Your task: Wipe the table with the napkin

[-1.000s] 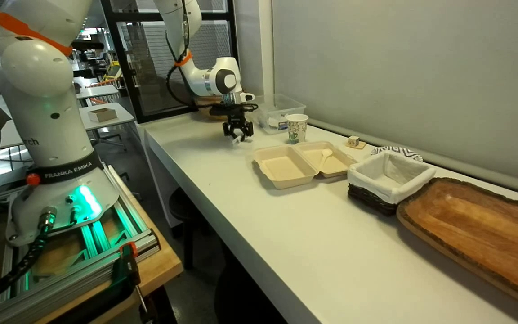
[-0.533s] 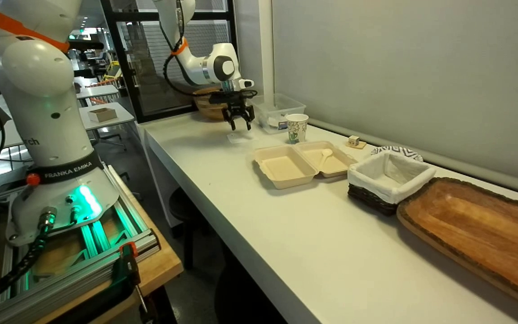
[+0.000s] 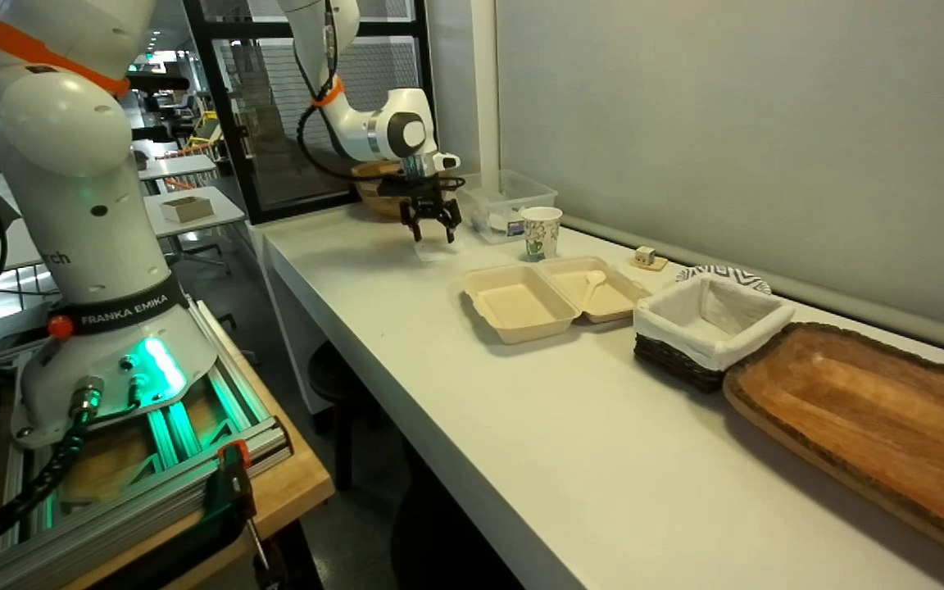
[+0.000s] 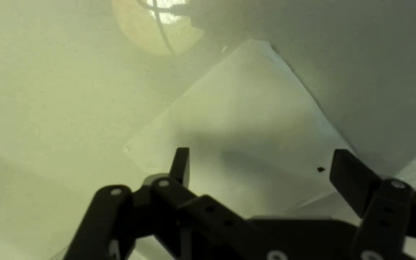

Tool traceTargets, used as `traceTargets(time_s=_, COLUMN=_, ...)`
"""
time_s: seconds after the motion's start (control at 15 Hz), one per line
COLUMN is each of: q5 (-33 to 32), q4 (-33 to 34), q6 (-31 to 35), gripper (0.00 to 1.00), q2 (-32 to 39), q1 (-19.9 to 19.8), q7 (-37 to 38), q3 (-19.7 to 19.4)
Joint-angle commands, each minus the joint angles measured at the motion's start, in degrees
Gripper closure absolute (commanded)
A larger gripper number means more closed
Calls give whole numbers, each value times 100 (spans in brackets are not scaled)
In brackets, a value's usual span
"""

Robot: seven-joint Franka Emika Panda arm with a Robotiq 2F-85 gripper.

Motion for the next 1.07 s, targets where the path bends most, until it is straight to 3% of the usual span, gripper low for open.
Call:
traceTargets(time_s=0.0, q5=198, q4=126, q6=343, gripper=1, q2=311, q1=-185, q7=-153, q3=146)
traceTargets(time_s=0.6, q5=278, q4=323, q6=617, gripper=68, q2=527, q1=-323, q7=-258, q3=222)
traceTargets(time_s=0.8, q5=280, q4=310, q6=549, gripper=78, q2=473, q1=-289, q7=-230, q3=240)
traceTargets(time_s=0.93, q5=256, q4=289, q6=490, gripper=100, q2=437, q1=-236, q7=-178, q3=203)
traceTargets(time_s=1.0, q5=262, q4=283, q6=464, gripper=100, q2=430, q1=-220, q7=-158, q3=199)
